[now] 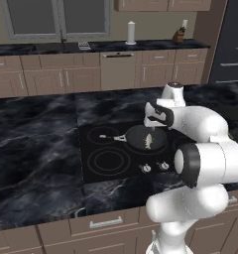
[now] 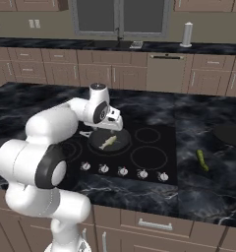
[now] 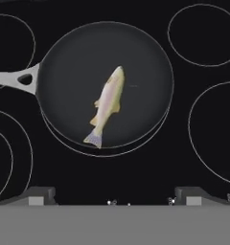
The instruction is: Place both pans onto different burners. Then place the squash and the fish on different pans.
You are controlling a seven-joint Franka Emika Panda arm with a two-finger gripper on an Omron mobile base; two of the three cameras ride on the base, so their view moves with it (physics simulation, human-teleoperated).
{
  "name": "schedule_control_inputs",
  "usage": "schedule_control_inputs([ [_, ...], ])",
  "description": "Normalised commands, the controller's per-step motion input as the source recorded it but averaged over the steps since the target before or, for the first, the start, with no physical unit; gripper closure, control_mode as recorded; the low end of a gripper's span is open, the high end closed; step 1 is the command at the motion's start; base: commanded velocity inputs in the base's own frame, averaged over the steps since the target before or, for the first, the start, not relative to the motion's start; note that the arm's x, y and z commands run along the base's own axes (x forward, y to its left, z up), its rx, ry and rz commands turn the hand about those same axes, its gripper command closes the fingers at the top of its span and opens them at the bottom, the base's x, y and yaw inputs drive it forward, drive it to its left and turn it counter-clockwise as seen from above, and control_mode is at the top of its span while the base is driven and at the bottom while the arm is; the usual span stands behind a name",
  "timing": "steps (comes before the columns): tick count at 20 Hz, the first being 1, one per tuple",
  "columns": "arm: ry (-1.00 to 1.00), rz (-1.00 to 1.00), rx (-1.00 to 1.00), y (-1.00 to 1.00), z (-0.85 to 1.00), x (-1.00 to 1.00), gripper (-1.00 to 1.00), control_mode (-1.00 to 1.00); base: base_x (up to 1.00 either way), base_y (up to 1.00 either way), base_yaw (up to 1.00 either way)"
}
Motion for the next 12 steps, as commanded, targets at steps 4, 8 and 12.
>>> schedule_control_inputs([
  [4,0.0,0.09,0.0,0.0,0.52,-0.26,-1.0,-1.0,0.0,0.0,0.0],
  [8,0.0,0.08,0.0,0.14,0.53,-0.08,-1.0,-1.0,0.0,0.0,0.0],
  [12,0.0,0.08,0.0,0.14,0.27,-0.07,-1.0,-1.0,0.0,0.0,0.0],
])
